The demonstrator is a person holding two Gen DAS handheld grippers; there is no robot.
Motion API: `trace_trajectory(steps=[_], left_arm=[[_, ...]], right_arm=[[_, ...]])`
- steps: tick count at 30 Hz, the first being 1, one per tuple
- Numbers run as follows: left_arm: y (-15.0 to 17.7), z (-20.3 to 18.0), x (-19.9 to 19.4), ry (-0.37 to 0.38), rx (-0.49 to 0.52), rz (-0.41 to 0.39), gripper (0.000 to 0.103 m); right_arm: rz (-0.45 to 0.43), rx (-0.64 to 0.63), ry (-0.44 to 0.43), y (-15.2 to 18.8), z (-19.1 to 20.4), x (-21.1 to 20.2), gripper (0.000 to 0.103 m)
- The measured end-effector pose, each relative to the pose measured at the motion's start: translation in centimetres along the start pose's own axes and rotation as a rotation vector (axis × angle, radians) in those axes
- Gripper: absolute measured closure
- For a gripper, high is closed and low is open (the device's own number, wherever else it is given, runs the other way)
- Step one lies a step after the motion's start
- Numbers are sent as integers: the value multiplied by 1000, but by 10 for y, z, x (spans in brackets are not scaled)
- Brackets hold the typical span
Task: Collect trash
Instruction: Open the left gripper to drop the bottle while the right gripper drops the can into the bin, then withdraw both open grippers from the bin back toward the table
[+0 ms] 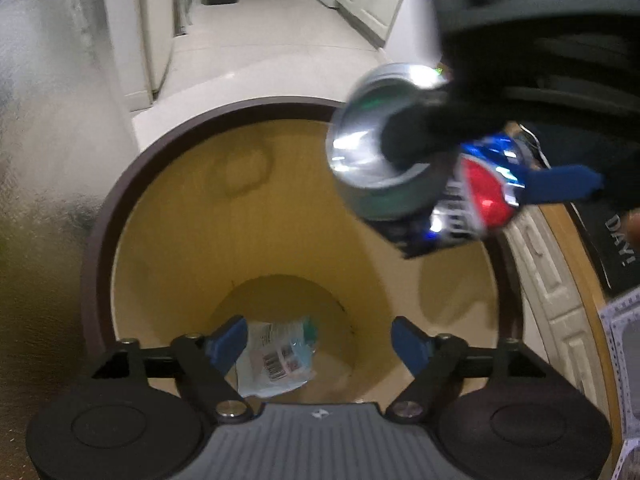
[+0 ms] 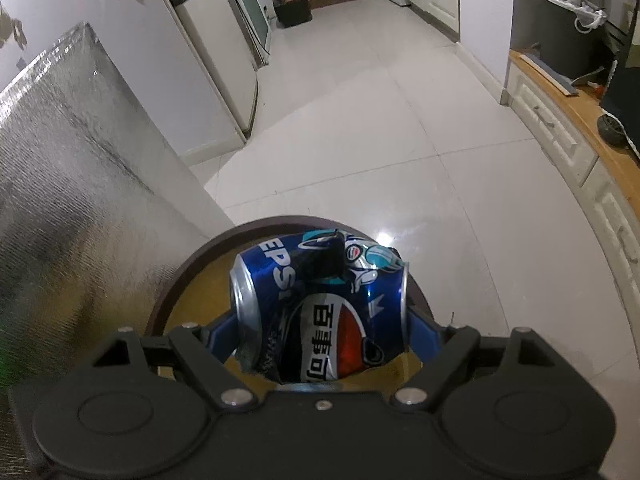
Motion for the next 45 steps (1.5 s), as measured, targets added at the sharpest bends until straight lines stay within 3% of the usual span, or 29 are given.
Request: trace_trajectory(steps=[4,10,13,17,27,45], left_arm=[[2,-8,-7,2,19,1,8],[3,-6,-20,-20,17,-20,6],[3,-4,-20,-24,30,-23,5],[5,-7,-23,-18,37,-21,5],[5,-2,-34,-27,22,-22,2],[18,11,-74,-85,-6,-28,0]], right_arm=[[23,-10,-2,-1,2,8,17],[63,-45,-11,2,3,18,15],[82,-61,-30,2,3,19,3],[88,-100,-29,6,4,16,0],[87,-190,-6,18,-2,1,0],[18,-232,4,40,-20,-39,0]])
Point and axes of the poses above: each gripper's, at about its wrist camera, not at the fingertips, and x roughly the way its jaws point, z to its left, y to its underside, the point moved 7 cm from there along x, roughly the way its jaws point, and after that the axes turned 5 degrees about x, right-handed, at the moved point
